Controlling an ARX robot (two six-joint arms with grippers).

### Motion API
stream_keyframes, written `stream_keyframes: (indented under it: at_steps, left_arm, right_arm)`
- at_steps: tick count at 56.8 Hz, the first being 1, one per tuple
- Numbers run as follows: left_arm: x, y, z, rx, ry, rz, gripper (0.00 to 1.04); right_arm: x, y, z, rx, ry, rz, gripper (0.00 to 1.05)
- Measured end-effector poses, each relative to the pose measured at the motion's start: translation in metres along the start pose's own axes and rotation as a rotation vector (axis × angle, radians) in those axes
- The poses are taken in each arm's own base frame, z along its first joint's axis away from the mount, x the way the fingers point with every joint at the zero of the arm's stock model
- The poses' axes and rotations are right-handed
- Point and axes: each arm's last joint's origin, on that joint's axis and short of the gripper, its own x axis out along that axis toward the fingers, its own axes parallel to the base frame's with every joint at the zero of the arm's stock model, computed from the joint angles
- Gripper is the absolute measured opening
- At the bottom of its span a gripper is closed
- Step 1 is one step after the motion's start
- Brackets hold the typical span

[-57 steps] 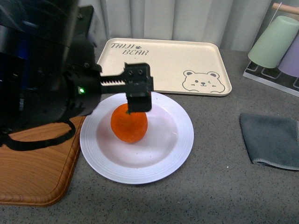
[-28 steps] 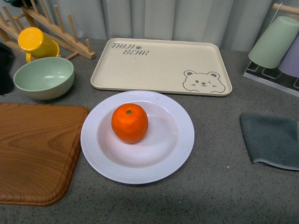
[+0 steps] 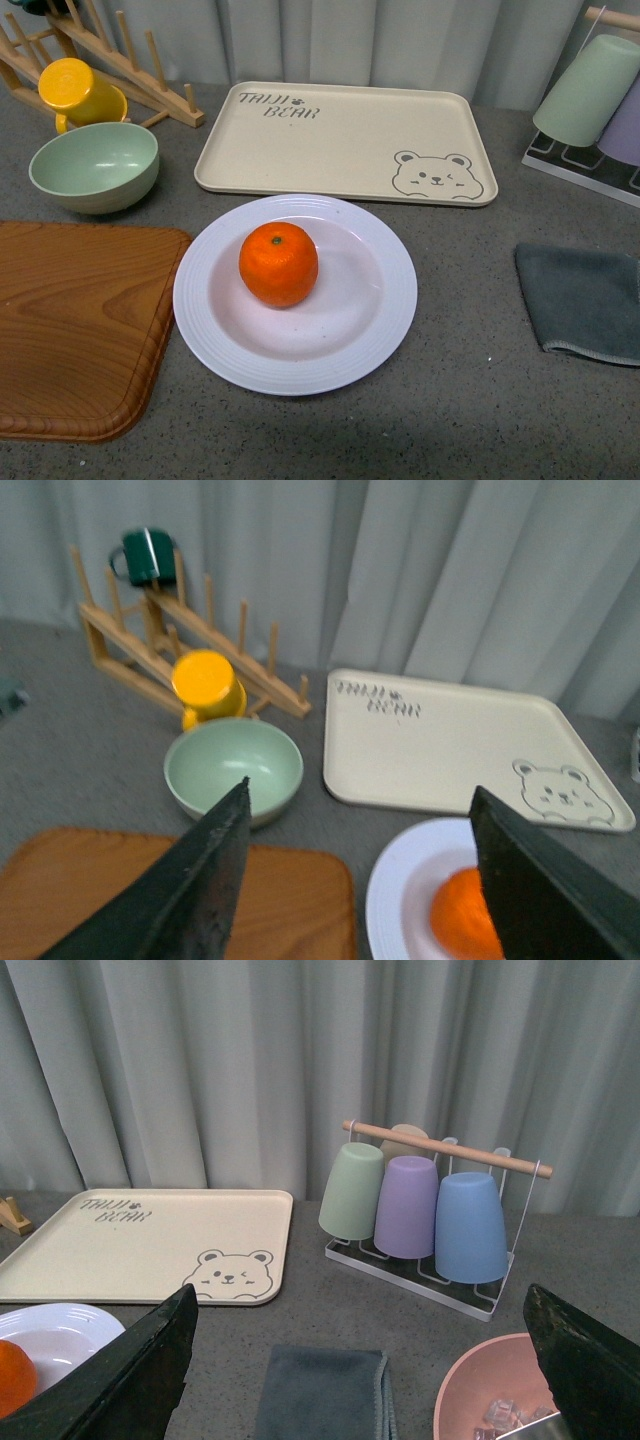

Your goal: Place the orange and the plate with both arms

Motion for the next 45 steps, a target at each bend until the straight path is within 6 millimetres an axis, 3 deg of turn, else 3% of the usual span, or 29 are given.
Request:
stream_keyframes:
  at_steps: [9, 14, 17, 45]
  left_arm:
    - [-0.010, 0.013, -0.002, 0.054, -0.020, 0.002, 0.35]
    - [-0.017, 0.021, -0.005, 0.066, -0.014, 0.000, 0.12]
    - [-0.019, 0.024, -0.007, 0.068, -0.017, 0.004, 0.04]
    - [-0.037, 0.043, -0.005, 0.076, -0.049, 0.008, 0.04]
  right_arm:
    - [0.000, 0.000, 0.000, 0.000, 0.000, 0.000, 0.95]
    - [0.000, 0.000, 0.000, 0.000, 0.000, 0.000, 0.95]
    - [0.000, 0.000, 0.000, 0.000, 0.000, 0.000, 0.95]
    - [0.000, 0.000, 0.000, 0.000, 0.000, 0.000, 0.95]
